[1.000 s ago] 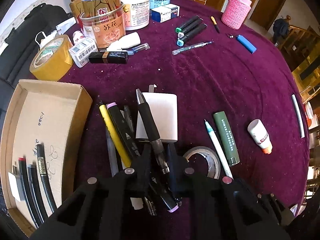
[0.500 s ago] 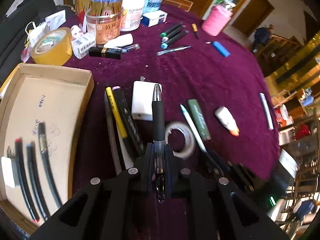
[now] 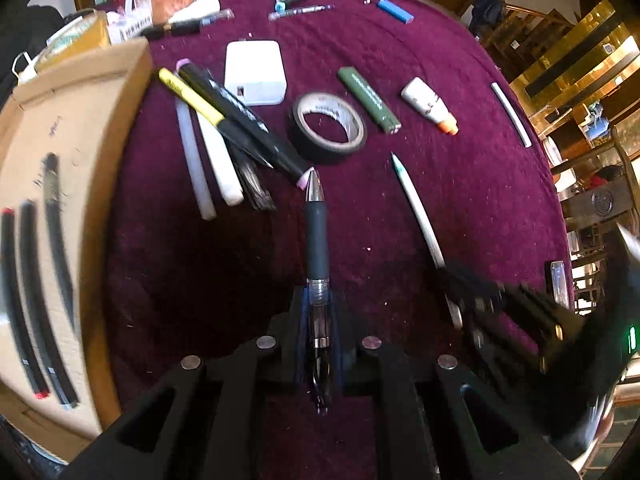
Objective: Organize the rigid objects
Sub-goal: 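Lift the white pencil and black pen from the cloth with both tools, then lower the pencil and pen into the cardboard tray and open both tools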
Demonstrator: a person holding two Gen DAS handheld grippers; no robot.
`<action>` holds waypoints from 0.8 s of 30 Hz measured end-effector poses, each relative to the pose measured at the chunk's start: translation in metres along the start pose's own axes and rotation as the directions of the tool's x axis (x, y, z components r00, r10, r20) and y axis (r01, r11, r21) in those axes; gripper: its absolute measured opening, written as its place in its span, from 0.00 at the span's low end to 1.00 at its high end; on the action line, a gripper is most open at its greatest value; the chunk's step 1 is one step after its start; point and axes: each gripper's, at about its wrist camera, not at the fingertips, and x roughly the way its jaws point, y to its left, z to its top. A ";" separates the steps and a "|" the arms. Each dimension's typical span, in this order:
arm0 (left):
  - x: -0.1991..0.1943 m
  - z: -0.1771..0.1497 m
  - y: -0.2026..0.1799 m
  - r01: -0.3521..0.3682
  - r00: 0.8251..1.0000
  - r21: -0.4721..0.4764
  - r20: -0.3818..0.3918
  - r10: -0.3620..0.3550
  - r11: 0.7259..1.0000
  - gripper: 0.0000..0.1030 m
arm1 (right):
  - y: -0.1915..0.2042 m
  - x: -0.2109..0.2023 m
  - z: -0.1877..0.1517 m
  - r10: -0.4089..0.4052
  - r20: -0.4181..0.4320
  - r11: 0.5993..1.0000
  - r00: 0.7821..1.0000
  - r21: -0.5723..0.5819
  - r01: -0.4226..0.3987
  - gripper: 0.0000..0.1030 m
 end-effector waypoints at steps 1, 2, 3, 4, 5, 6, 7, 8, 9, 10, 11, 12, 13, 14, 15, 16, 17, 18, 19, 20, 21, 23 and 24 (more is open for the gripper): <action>0.002 0.001 0.000 -0.003 1.000 0.004 0.002 0.003 1.000 0.10 | 0.002 -0.003 -0.006 -0.009 0.005 1.000 1.000 -0.004 0.009 0.08; 0.005 0.001 -0.001 -0.010 1.000 0.008 0.008 0.010 1.000 0.10 | 0.004 -0.005 -0.009 -0.020 0.011 1.000 1.000 -0.006 0.020 0.08; 0.006 0.001 -0.002 -0.015 1.000 0.013 0.015 0.015 1.000 0.10 | 0.005 -0.005 -0.011 -0.027 0.017 1.000 0.999 -0.009 0.027 0.08; 0.009 0.000 -0.002 -0.018 1.000 0.016 0.021 0.018 1.000 0.10 | 0.006 -0.005 -0.012 -0.038 0.024 0.999 0.999 -0.020 0.038 0.09; 0.010 -0.002 -0.002 -0.023 0.999 0.015 0.022 0.023 1.000 0.10 | 0.007 -0.004 -0.012 -0.044 0.024 0.999 0.999 -0.028 0.045 0.09; 0.013 -0.003 -0.001 -0.036 0.999 0.017 0.027 0.036 0.999 0.10 | 0.008 -0.003 -0.010 -0.047 0.023 0.998 0.999 -0.027 0.048 0.10; 0.012 -0.004 -0.001 -0.043 0.998 0.025 0.043 0.042 0.999 0.11 | 0.007 -0.003 -0.008 -0.041 0.022 0.999 0.999 -0.020 0.041 0.11; 0.011 -0.007 -0.002 -0.049 0.997 0.039 0.054 0.046 0.998 0.12 | 0.006 -0.002 -0.006 -0.030 0.023 0.999 0.999 -0.015 0.031 0.15; 0.010 -0.011 -0.004 -0.056 0.997 0.054 0.063 0.053 0.997 0.13 | 0.006 0.000 -0.004 -0.018 0.026 1.000 1.000 -0.013 0.019 0.19; 0.009 -0.015 -0.005 -0.060 0.996 0.071 0.073 0.055 0.996 0.18 | 0.005 0.001 -0.002 -0.010 0.027 1.000 1.000 -0.010 0.010 0.20; 0.008 -0.017 -0.007 -0.062 0.995 0.082 0.079 0.055 0.995 0.21 | 0.005 0.002 0.000 -0.005 0.029 1.000 1.000 -0.008 0.005 0.21; 0.007 -0.022 -0.009 -0.068 0.994 0.097 0.089 0.060 0.993 0.22 | 0.005 0.004 0.002 -0.006 0.031 1.000 1.000 -0.008 0.006 0.21; 0.006 -0.026 -0.011 -0.082 0.993 0.112 0.099 0.071 0.990 0.22 | 0.005 0.005 0.003 -0.006 0.033 1.000 0.999 -0.008 0.006 0.21; 0.005 -0.031 -0.012 -0.094 0.991 0.120 0.110 0.081 0.988 0.22 | 0.006 0.006 0.005 -0.007 0.038 1.000 0.999 -0.010 0.007 0.21; 0.005 -0.034 -0.013 -0.103 0.989 0.126 0.120 0.088 0.987 0.22 | 0.007 0.007 0.006 -0.013 0.041 1.000 0.999 -0.018 0.014 0.21; 0.005 -0.037 -0.015 -0.118 0.986 0.133 0.134 0.100 0.984 0.22 | 0.009 0.008 0.006 -0.021 0.043 0.999 0.999 -0.026 0.022 0.20; 0.005 -0.039 -0.016 -0.134 0.983 0.136 0.145 0.114 0.982 0.20 | 0.012 0.009 0.007 -0.033 0.046 0.999 0.998 -0.035 0.035 0.20; 0.005 -0.040 -0.017 -0.146 0.981 0.133 0.150 0.126 0.980 0.18 | 0.014 0.010 0.007 -0.045 0.050 0.998 0.998 -0.037 0.047 0.18; 0.006 -0.038 -0.018 -0.169 0.976 0.130 0.159 0.148 0.977 0.12 | 0.014 0.009 0.005 -0.057 0.055 0.998 0.997 -0.038 0.059 0.16; 0.007 -0.037 -0.021 -0.186 0.972 0.135 0.168 0.162 0.973 0.12 | 0.014 0.009 0.004 -0.067 0.062 0.997 0.996 -0.038 0.070 0.10; 0.008 -0.038 -0.023 -0.195 0.969 0.142 0.178 0.169 0.971 0.12 | 0.014 0.008 0.003 -0.071 0.066 0.997 0.995 -0.034 0.074 0.08; 0.006 -0.041 -0.023 -0.201 0.966 0.137 0.191 0.173 0.970 0.11 | 0.012 0.005 -0.001 -0.057 0.069 0.998 0.996 -0.010 0.057 0.08; 0.003 -0.043 -0.021 -0.197 0.966 0.134 0.193 0.169 0.971 0.11 | 0.011 0.003 -0.004 -0.040 0.070 0.999 0.997 0.003 0.039 0.07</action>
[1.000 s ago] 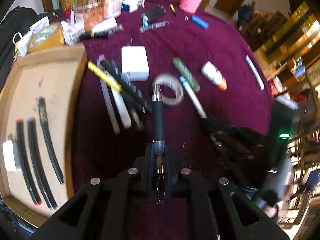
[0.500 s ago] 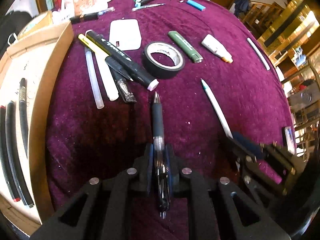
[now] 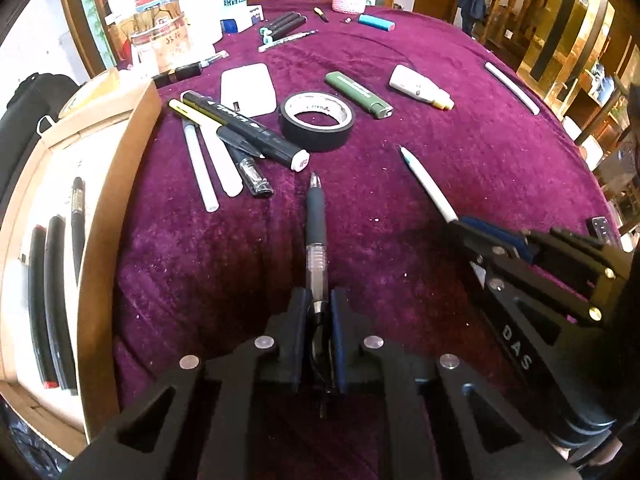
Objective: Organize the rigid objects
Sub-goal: 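Lower the pencil and pen into the cardboard tray and open both tools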
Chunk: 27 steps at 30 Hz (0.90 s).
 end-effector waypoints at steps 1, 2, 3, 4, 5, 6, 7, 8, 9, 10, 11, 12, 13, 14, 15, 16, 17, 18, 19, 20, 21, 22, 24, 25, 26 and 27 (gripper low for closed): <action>-0.004 -0.001 0.002 0.007 1.000 -0.013 0.005 -0.007 1.000 0.11 | -0.001 -0.002 -0.002 0.022 -0.003 1.000 1.000 0.017 -0.022 0.07; -0.007 -0.003 0.005 0.016 1.000 -0.024 0.005 -0.016 1.000 0.11 | -0.003 -0.005 -0.004 0.052 -0.007 0.998 0.999 0.045 -0.051 0.07; -0.011 -0.004 0.008 0.038 0.999 -0.038 0.005 -0.038 0.999 0.11 | -0.004 -0.009 -0.006 0.077 -0.004 0.995 0.997 0.064 -0.077 0.07; -0.017 -0.005 0.013 0.071 0.998 -0.057 0.006 -0.070 0.996 0.11 | -0.003 -0.014 -0.007 0.098 0.003 0.992 0.995 0.076 -0.098 0.07; -0.021 -0.005 0.016 0.089 0.996 -0.069 0.009 -0.088 0.994 0.11 | -0.001 -0.018 -0.007 0.112 0.009 0.990 0.994 0.083 -0.113 0.07; -0.027 -0.006 0.020 0.100 0.995 -0.080 0.015 -0.099 0.992 0.11 | 0.001 -0.024 -0.007 0.138 0.019 0.986 0.990 0.095 -0.139 0.07; -0.036 -0.007 0.027 0.111 0.994 -0.094 0.025 -0.109 0.989 0.11 | 0.005 -0.029 -0.006 0.157 0.028 0.982 0.987 0.100 -0.159 0.07; -0.043 -0.007 0.031 0.121 0.992 -0.103 0.032 -0.118 0.987 0.11 | 0.010 -0.038 -0.005 0.183 0.047 0.977 0.982 0.103 -0.187 0.07; -0.051 -0.008 0.039 0.136 0.990 -0.116 0.041 -0.132 0.984 0.11 | 0.014 -0.044 -0.003 0.197 0.062 0.974 0.978 0.102 -0.202 0.07; -0.058 -0.008 0.044 0.141 0.990 -0.124 0.048 -0.136 0.982 0.11 | 0.020 -0.053 0.000 0.218 0.081 0.969 0.973 0.098 -0.226 0.07; -0.067 -0.008 0.053 0.139 0.989 -0.134 0.059 -0.132 0.981 0.11 | 0.026 -0.059 0.002 0.236 0.095 0.965 0.967 0.093 -0.245 0.08; -0.073 -0.007 0.059 0.135 0.990 -0.143 0.068 -0.127 0.980 0.11 | 0.032 -0.065 0.005 0.252 0.106 0.961 0.962 0.088 -0.262 0.08; -0.081 -0.007 0.069 0.134 0.989 -0.158 0.078 -0.123 0.978 0.11 | 0.039 -0.070 0.008 0.274 0.114 0.956 0.955 0.078 -0.284 0.08; -0.086 -0.006 0.078 0.136 0.989 -0.173 0.084 -0.123 0.975 0.11 | 0.047 -0.074 0.011 0.294 0.118 0.951 0.949 0.067 -0.303 0.08; -0.092 -0.005 0.089 0.139 0.988 -0.195 0.096 -0.122 0.971 0.11 | 0.053 -0.075 0.014 0.310 0.121 0.946 0.943 0.059 -0.318 0.08; -0.096 -0.004 0.098 0.140 0.987 -0.212 0.105 -0.120 0.967 0.11 | 0.062 -0.077 0.018 0.328 0.123 0.941 0.937 0.049 -0.336 0.08; -0.100 -0.003 0.111 0.138 0.987 -0.238 0.116 -0.113 0.961 0.11 | 0.070 -0.077 0.022 0.343 0.120 0.936 0.932 0.038 -0.349 0.08; -0.103 -0.002 0.121 0.134 0.987 -0.256 0.125 -0.104 0.957 0.11 | 0.077 -0.075 0.026 0.355 0.115 0.932 0.928 0.029 -0.360 0.08; -0.105 -0.001 0.131 0.125 0.987 -0.273 0.136 -0.091 0.954 0.11 | 0.085 -0.073 0.030 0.365 0.109 0.929 0.925 0.023 -0.369 0.08; -0.106 0.001 0.142 0.114 0.987 -0.291 0.143 -0.074 0.950 0.11 | 0.096 -0.068 0.036 0.378 0.097 0.924 0.921 0.015 -0.381 0.08; -0.105 0.003 0.152 0.100 0.988 -0.307 0.146 -0.058 0.946 0.11 | 0.104 -0.064 0.040 0.389 0.088 0.920 0.917 0.010 -0.391 0.08; -0.103 0.006 0.164 0.084 0.989 -0.323 0.144 -0.038 0.943 0.11 | 0.110 -0.060 0.044 0.398 0.080 0.916 0.914 0.007 -0.400 0.08; -0.099 0.010 0.181 0.066 0.990 -0.349 0.137 -0.019 0.935 0.11 | 0.130 -0.049 0.053 0.404 0.063 0.915 0.913 -0.009 -0.404 0.08; -0.094 0.012 0.191 0.056 0.992 -0.365 0.130 -0.009 0.929 0.11 | 0.136 -0.044 0.057 0.405 0.055 0.914 0.913 -0.015 -0.405 0.08; -0.090 0.014 0.198 0.047 0.992 -0.371 0.125 -0.001 0.927 0.11 | 0.147 -0.035 0.063 0.408 0.039 0.913 0.912 -0.021 -0.407 0.08; -0.085 0.016 0.205 0.035 0.993 -0.382 0.114 0.009 0.924 0.11 | 0.154 -0.028 0.067 0.408 0.027 0.913 0.913 -0.024 -0.407 0.08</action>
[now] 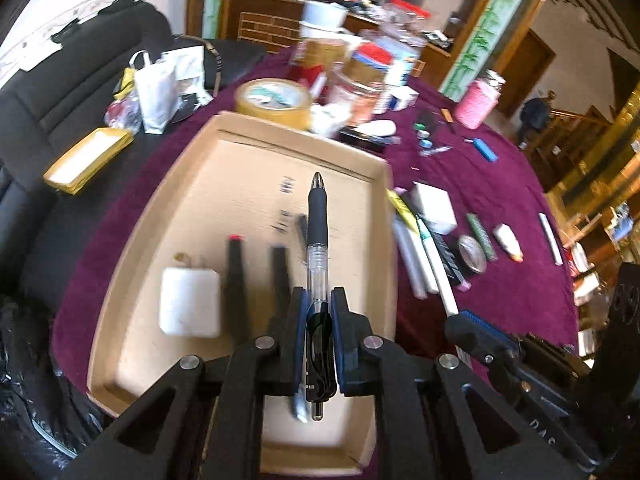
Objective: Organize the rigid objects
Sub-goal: 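Lower the pencil and pen into the cardboard tray and open both tools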
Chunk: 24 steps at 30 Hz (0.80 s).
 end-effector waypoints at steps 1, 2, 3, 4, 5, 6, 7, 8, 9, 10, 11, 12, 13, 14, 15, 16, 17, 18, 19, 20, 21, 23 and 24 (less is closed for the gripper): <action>0.007 0.003 0.006 -0.011 1.000 -0.011 -0.010 0.011 1.000 0.11 | 0.003 0.008 0.004 -0.001 -0.010 1.000 1.000 -0.003 0.001 0.08; 0.013 0.004 0.010 -0.015 1.000 -0.019 -0.021 0.014 1.000 0.11 | 0.007 0.018 0.008 -0.002 -0.019 1.000 1.000 -0.004 0.002 0.08; 0.018 0.004 0.015 -0.015 0.999 -0.028 -0.033 0.014 1.000 0.11 | 0.010 0.028 0.013 -0.007 -0.030 1.000 1.000 -0.002 0.007 0.08; 0.023 0.005 0.019 -0.018 0.999 -0.033 -0.042 0.017 0.999 0.11 | 0.011 0.038 0.017 -0.011 -0.044 1.000 0.999 0.004 0.011 0.08; 0.029 0.006 0.022 -0.029 0.999 -0.036 -0.047 0.027 0.999 0.11 | 0.012 0.045 0.021 -0.010 -0.054 1.000 0.999 0.011 0.011 0.08; 0.033 0.006 0.024 -0.041 0.998 -0.037 -0.051 0.039 0.998 0.11 | 0.013 0.052 0.024 -0.013 -0.060 1.000 0.998 0.014 0.013 0.08; 0.039 0.006 0.026 -0.048 0.997 -0.040 -0.061 0.046 0.998 0.11 | 0.014 0.061 0.027 -0.019 -0.070 1.000 0.997 0.015 0.020 0.08; 0.040 0.005 0.026 -0.045 0.997 -0.040 -0.067 0.042 0.998 0.11 | 0.015 0.067 0.029 -0.021 -0.078 1.000 0.997 0.016 0.023 0.08; 0.043 0.005 0.026 -0.041 0.997 -0.041 -0.073 0.038 0.998 0.11 | 0.015 0.072 0.031 -0.024 -0.083 1.000 0.996 0.016 0.025 0.08; 0.045 0.005 0.027 -0.044 0.996 -0.041 -0.077 0.041 0.998 0.11 | 0.016 0.078 0.033 -0.035 -0.089 0.999 0.995 0.011 0.036 0.08; 0.047 0.005 0.027 -0.050 0.996 -0.040 -0.078 0.047 0.998 0.11 | 0.016 0.084 0.036 -0.046 -0.095 0.999 0.994 0.010 0.047 0.08; 0.049 0.005 0.027 -0.055 0.996 -0.039 -0.077 0.052 0.998 0.11 | 0.016 0.088 0.037 -0.048 -0.102 0.999 0.994 0.011 0.050 0.08; 0.051 0.005 0.029 -0.063 0.995 -0.043 -0.079 0.059 0.997 0.11 | 0.015 0.093 0.039 -0.051 -0.107 0.999 0.993 0.011 0.052 0.08; 0.053 0.005 0.030 -0.062 0.995 -0.047 -0.083 0.058 0.997 0.11 | 0.014 0.097 0.040 -0.061 -0.111 0.998 0.992 0.011 0.062 0.08; 0.056 0.005 0.032 -0.058 0.995 -0.049 -0.089 0.054 0.997 0.11 | 0.014 0.099 0.041 -0.065 -0.114 0.998 0.991 0.010 0.067 0.08; 0.057 0.005 0.033 -0.058 0.994 -0.050 -0.093 0.053 0.997 0.11 | 0.014 0.103 0.042 -0.067 -0.120 0.998 0.990 0.004 0.068 0.08; 0.059 0.005 0.033 -0.062 0.994 -0.051 -0.095 0.057 0.997 0.11 | 0.014 0.107 0.043 -0.072 -0.124 0.997 0.990 0.001 0.073 0.08; 0.060 0.005 0.033 -0.066 0.993 -0.049 -0.098 0.061 0.997 0.11 | 0.013 0.108 0.043 -0.077 -0.129 0.997 0.989 0.004 0.078 0.08; 0.061 0.005 0.033 -0.067 0.993 -0.048 -0.100 0.062 0.997 0.11 | 0.013 0.111 0.043 -0.081 -0.134 0.997 0.988 0.004 0.082 0.08; 0.062 0.005 0.033 -0.065 0.993 -0.049 -0.102 0.059 0.997 0.11 | 0.012 0.113 0.044 -0.085 -0.134 0.996 0.987 0.002 0.087 0.08; 0.063 0.005 0.033 -0.064 0.993 -0.049 -0.104 0.058 0.997 0.11 | 0.012 0.115 0.044 -0.092 -0.135 0.996 0.987 0.001 0.093 0.08; 0.063 0.004 0.034 -0.066 0.993 -0.046 -0.104 0.061 0.997 0.11 | 0.015 0.116 0.044 -0.103 -0.138 0.995 0.985 -0.010 0.102 0.08; 0.064 0.004 0.034 -0.066 0.993 -0.046 -0.106 0.061 0.997 0.11 | 0.016 0.116 0.044 -0.107 -0.138 0.994 0.985 -0.019 0.106 0.09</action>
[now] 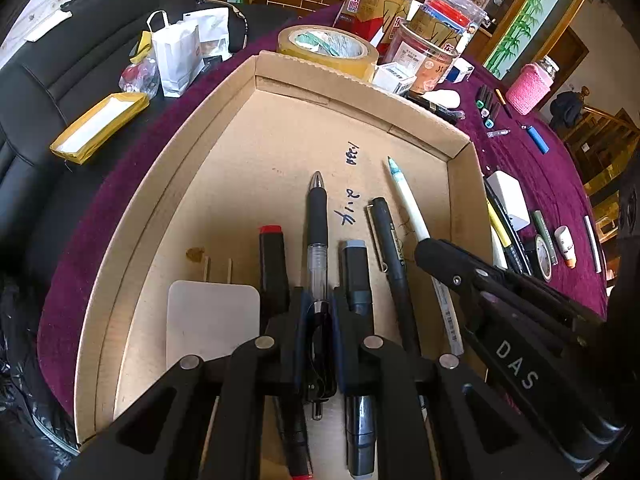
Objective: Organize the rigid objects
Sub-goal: 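Lower the pencil and pen into the cardboard tray and open both tools, then grasp the black marker with pink cap using the right tool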
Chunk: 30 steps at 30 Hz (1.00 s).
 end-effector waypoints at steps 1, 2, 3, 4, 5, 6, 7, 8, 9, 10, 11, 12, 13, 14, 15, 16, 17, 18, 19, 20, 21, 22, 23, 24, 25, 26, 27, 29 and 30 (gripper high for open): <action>0.000 -0.001 0.000 -0.001 1.000 0.004 0.000 0.001 1.000 0.11 | 0.002 0.001 0.000 -0.009 -0.004 1.000 1.000 -0.009 0.009 0.09; 0.000 -0.001 0.000 -0.004 1.000 0.008 0.001 0.004 1.000 0.11 | 0.003 0.003 0.000 -0.017 -0.009 1.000 1.000 -0.014 0.017 0.09; 0.000 -0.002 0.000 -0.007 1.000 0.011 0.000 0.007 1.000 0.11 | 0.003 0.004 0.000 -0.022 -0.015 1.000 1.000 -0.018 0.022 0.09; 0.000 -0.003 0.000 -0.007 1.000 0.014 0.000 0.007 1.000 0.12 | 0.004 0.006 0.000 -0.024 -0.022 0.999 0.999 -0.022 0.024 0.09; 0.000 -0.003 0.000 -0.007 1.000 0.018 0.002 0.007 1.000 0.12 | 0.004 0.008 0.001 -0.021 -0.033 0.999 0.999 -0.028 0.020 0.09; 0.000 -0.003 0.000 -0.006 1.000 0.016 0.003 0.006 1.000 0.12 | 0.005 0.009 0.001 -0.019 -0.036 0.999 0.999 -0.030 0.018 0.09; 0.000 -0.003 0.000 -0.005 1.000 0.015 0.004 0.004 1.000 0.12 | 0.004 0.009 0.001 -0.021 -0.039 0.999 0.999 -0.030 0.020 0.09; 0.000 -0.004 0.000 -0.006 1.000 0.024 0.006 0.006 1.000 0.12 | 0.005 0.010 0.002 -0.019 -0.046 0.999 0.999 -0.035 0.017 0.09; 0.000 -0.004 -0.001 -0.009 1.000 0.032 0.008 0.009 0.999 0.12 | 0.005 0.010 0.002 -0.016 -0.048 0.999 0.999 -0.037 0.014 0.09; 0.000 -0.005 -0.002 -0.013 1.000 0.041 0.011 0.013 0.999 0.12 | 0.005 0.009 0.002 -0.009 -0.048 0.999 0.999 -0.038 0.007 0.09; -0.001 -0.006 -0.003 -0.014 1.000 0.048 0.014 0.014 0.999 0.13 | 0.004 0.008 0.002 0.005 -0.046 0.999 0.999 -0.036 -0.007 0.09; -0.001 -0.006 -0.003 -0.011 1.000 0.052 0.017 0.010 0.999 0.15 | 0.003 0.007 0.002 0.014 -0.047 0.999 0.999 -0.033 -0.016 0.09; -0.001 -0.007 -0.003 -0.002 1.000 0.049 0.020 0.001 0.999 0.23 | 0.001 0.005 0.002 0.029 -0.046 0.999 0.999 -0.029 -0.030 0.09; -0.003 -0.008 -0.002 0.015 0.999 0.038 0.028 -0.016 0.999 0.32 | 0.000 0.003 0.001 0.040 -0.043 0.999 0.998 -0.027 -0.041 0.10; -0.003 -0.008 -0.002 0.024 0.999 0.034 0.036 -0.025 0.999 0.37 | -0.001 0.000 0.000 0.055 -0.036 0.998 0.998 -0.025 -0.056 0.11; -0.005 -0.010 -0.002 0.025 0.998 0.031 0.048 -0.027 0.999 0.46 | -0.003 -0.005 -0.001 0.070 -0.025 0.997 0.997 -0.023 -0.071 0.13; -0.007 -0.011 -0.003 0.025 0.998 0.029 0.059 -0.026 0.999 0.51 | -0.006 -0.011 -0.002 0.088 -0.010 0.996 0.996 -0.019 -0.088 0.20; -0.011 -0.012 -0.004 0.027 0.997 0.029 0.074 -0.029 0.999 0.53 | -0.008 -0.016 -0.004 0.097 0.004 0.995 0.995 -0.013 -0.097 0.31; -0.014 -0.013 -0.006 0.031 0.996 0.034 0.085 -0.034 0.999 0.56 | -0.011 -0.022 -0.006 0.105 0.020 0.994 0.994 -0.006 -0.105 0.36; -0.019 -0.015 -0.009 0.039 0.994 0.043 0.096 -0.043 0.998 0.57 | -0.016 -0.031 -0.009 0.120 0.044 0.993 0.992 -0.001 -0.120 0.42; -0.023 -0.016 -0.011 0.044 0.993 0.048 0.103 -0.049 0.998 0.57 | -0.019 -0.039 -0.012 0.139 0.062 0.990 0.988 -0.003 -0.139 0.43; -0.027 -0.018 -0.015 0.047 0.992 0.053 0.113 -0.052 0.997 0.58 | -0.022 -0.049 -0.015 0.153 0.084 0.988 0.985 -0.010 -0.152 0.44; -0.031 -0.019 -0.019 0.046 0.991 0.057 0.123 -0.053 0.997 0.58 | -0.025 -0.058 -0.019 0.157 0.108 0.988 0.982 -0.018 -0.156 0.46; -0.036 -0.021 -0.023 0.052 0.989 0.059 0.132 -0.059 0.997 0.59 | -0.029 -0.066 -0.022 0.153 0.132 0.988 0.979 -0.034 -0.149 0.50; -0.040 -0.023 -0.027 0.062 0.987 0.063 0.142 -0.070 0.996 0.60 | -0.032 -0.075 -0.027 0.155 0.156 0.988 0.976 -0.043 -0.150 0.53; -0.045 -0.025 -0.032 0.068 0.985 0.068 0.152 -0.078 0.995 0.61 | -0.037 -0.086 -0.032 0.164 0.181 0.986 0.970 -0.054 -0.157 0.57; -0.050 -0.027 -0.038 0.073 0.983 0.073 0.164 -0.084 0.995 0.63 | -0.041 -0.098 -0.038 0.181 0.210 0.983 0.961 -0.070 -0.170 0.61; -0.059 -0.032 -0.051 0.086 0.976 0.089 0.192 -0.102 0.992 0.69 | -0.051 -0.119 -0.051 0.178 0.263 0.983 0.948 -0.083 -0.161 0.63; -0.062 -0.034 -0.057 0.092 0.974 0.096 0.200 -0.109 0.991 0.70 | -0.055 -0.127 -0.055 0.168 0.282 0.985 0.945 -0.089 -0.149 0.66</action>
